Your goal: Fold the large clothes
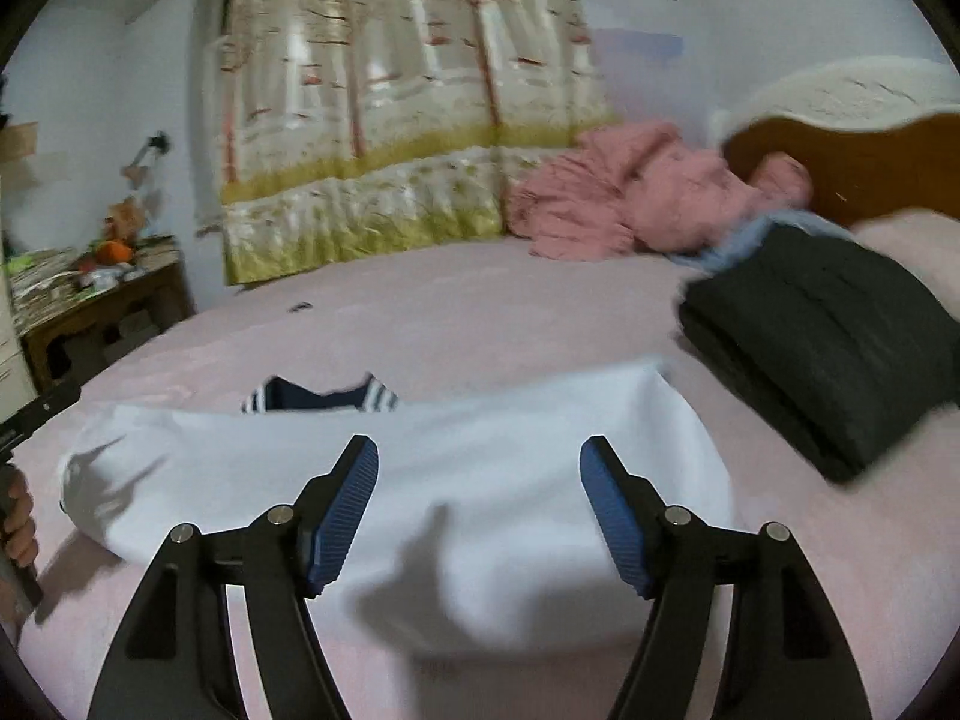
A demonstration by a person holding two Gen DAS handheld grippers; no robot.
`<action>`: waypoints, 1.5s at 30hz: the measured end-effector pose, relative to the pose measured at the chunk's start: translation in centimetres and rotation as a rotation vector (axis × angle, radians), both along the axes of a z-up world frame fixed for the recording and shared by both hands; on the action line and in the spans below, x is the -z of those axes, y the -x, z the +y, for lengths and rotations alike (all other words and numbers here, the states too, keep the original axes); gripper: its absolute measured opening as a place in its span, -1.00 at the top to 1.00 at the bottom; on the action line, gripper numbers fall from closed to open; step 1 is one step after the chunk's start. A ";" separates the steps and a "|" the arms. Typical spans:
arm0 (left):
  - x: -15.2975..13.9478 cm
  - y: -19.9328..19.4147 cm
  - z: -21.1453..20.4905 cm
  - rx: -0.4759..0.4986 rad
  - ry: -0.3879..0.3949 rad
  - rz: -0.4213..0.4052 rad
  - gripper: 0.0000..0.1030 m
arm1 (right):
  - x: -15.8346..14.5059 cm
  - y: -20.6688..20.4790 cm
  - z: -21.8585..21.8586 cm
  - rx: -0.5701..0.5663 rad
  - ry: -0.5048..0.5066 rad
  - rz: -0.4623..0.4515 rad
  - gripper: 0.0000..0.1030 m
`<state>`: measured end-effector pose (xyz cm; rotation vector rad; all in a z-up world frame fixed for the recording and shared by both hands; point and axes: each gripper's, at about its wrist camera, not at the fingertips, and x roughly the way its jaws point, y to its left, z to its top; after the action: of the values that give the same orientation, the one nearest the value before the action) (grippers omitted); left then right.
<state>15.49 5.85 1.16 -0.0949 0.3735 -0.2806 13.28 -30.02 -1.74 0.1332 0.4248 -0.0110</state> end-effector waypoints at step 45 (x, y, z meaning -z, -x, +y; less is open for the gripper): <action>5.9 -2.9 -0.7 -0.119 0.022 0.243 -0.64 | 5.9 2.7 -10.9 0.195 -0.635 0.162 -0.39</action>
<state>18.39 5.13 -4.78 -0.1732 0.6043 -0.1554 10.59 -40.93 -7.63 0.8036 0.5649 -0.0790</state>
